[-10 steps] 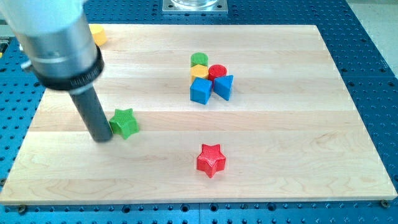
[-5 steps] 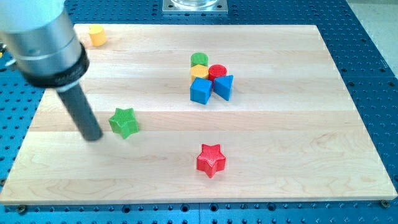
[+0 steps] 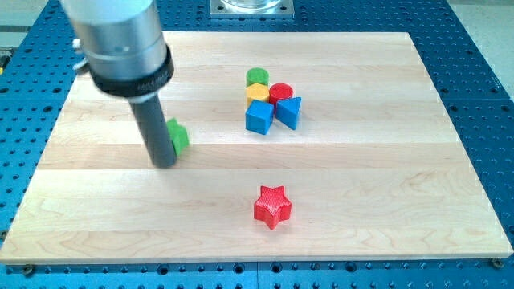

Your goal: Place green star at the top center of the board

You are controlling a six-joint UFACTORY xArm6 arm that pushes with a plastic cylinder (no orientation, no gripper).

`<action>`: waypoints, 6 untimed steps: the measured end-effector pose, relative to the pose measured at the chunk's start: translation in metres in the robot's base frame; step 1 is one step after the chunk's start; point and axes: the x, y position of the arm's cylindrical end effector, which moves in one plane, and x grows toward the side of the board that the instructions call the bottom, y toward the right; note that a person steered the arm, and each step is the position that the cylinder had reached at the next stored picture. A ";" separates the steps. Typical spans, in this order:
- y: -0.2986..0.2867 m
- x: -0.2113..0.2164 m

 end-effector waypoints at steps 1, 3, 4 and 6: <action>0.003 -0.061; 0.038 -0.169; -0.002 -0.170; 0.078 -0.216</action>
